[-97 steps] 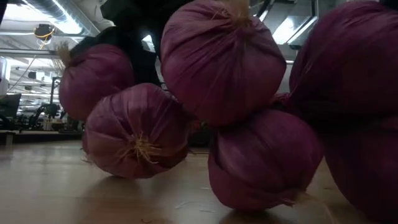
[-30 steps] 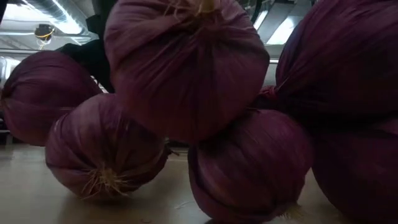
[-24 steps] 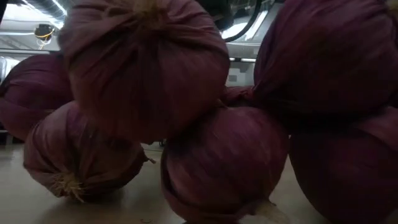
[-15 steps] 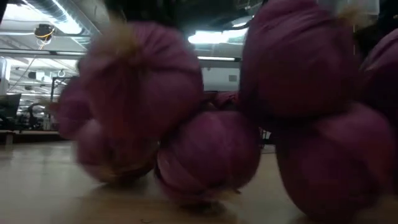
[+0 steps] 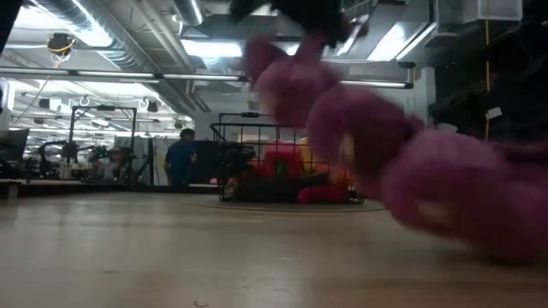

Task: Build produce basket
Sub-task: Put the purple garlic into the black wire basket

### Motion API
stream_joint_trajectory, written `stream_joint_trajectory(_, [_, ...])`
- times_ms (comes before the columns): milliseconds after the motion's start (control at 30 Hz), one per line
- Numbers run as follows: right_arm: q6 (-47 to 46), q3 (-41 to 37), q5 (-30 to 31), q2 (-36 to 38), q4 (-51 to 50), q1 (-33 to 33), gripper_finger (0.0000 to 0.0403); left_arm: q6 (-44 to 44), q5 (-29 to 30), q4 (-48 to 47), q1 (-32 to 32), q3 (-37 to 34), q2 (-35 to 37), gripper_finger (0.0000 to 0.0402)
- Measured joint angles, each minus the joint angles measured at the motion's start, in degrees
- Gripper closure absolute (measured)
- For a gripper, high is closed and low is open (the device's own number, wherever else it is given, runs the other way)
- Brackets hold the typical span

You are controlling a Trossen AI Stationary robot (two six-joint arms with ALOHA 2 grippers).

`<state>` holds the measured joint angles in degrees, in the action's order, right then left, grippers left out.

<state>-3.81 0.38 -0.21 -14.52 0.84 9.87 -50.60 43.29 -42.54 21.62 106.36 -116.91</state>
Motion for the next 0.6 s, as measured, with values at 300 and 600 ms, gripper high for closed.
stream_joint_trajectory(300, [0.02, 0.0, 0.0, 0.0, 0.0, 0.0, 0.0081, 19.7, 4.2, -0.32, -3.17, 14.07, 0.08, 0.0394])
stream_joint_trajectory(600, [1.22, 0.0, 0.0, 0.0, 0.0, 0.02, 0.0081, 33.7, 4.73, -0.35, -7.58, 25.18, 0.08, 0.0394])
